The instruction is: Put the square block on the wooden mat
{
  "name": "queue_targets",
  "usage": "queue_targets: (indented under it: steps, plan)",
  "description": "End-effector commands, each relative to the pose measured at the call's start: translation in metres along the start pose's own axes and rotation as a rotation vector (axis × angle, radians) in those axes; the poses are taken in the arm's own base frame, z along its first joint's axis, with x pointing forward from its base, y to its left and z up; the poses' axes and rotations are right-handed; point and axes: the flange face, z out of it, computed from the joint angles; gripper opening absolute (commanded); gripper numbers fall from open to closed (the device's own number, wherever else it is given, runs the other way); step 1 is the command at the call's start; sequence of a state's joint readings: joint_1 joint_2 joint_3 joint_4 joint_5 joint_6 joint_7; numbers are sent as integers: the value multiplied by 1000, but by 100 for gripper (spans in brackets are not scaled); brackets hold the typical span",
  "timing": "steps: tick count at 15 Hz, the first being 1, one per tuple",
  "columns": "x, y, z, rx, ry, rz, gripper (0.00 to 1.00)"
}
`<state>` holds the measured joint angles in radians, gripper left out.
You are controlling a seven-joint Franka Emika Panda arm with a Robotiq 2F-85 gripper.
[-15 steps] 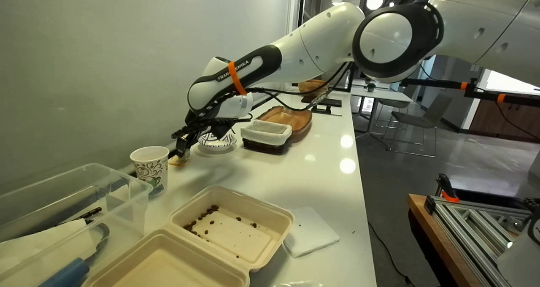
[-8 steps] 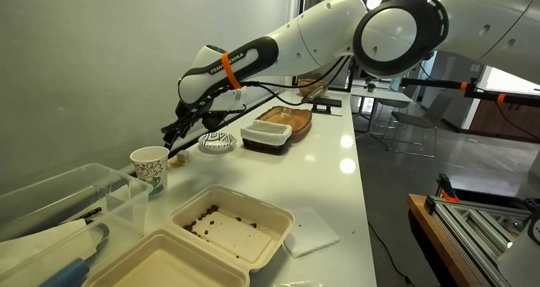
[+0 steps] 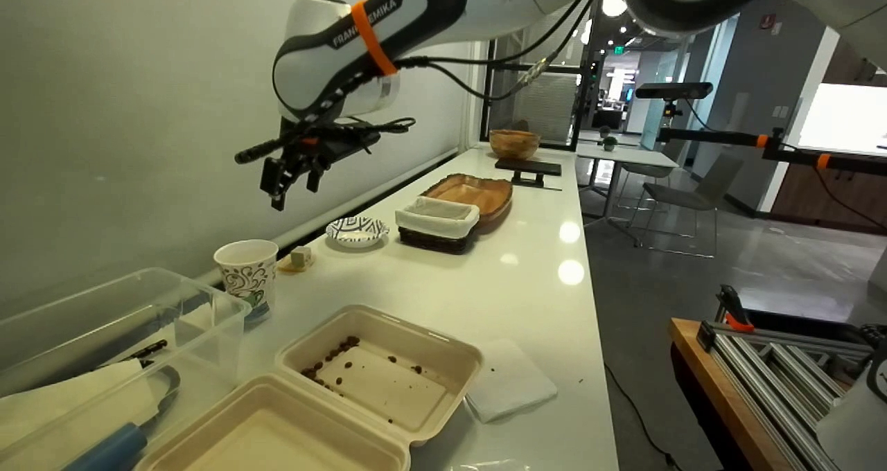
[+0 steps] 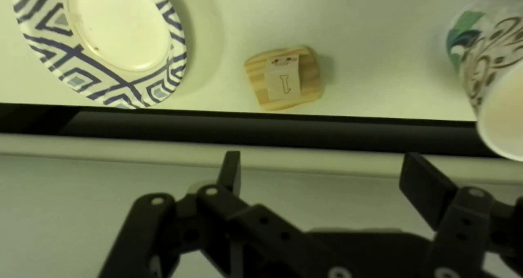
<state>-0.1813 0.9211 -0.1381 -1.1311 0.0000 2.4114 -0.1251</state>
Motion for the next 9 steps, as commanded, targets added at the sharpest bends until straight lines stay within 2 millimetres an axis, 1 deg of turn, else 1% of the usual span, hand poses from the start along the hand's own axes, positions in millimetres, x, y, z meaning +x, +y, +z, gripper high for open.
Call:
queue_targets:
  steps: [1,4,5,6,7,9]
  plan:
    - [-31,-15,-50,79,-150,18,100]
    - [-46,-17,-88,100,-179,21,100]
    - [-21,-11,-66,70,-137,8,100]
    - [-22,-11,-76,72,-135,9,100]
    - [-20,-10,-80,71,-128,9,100]
    - [-20,-9,-75,70,-132,10,100]
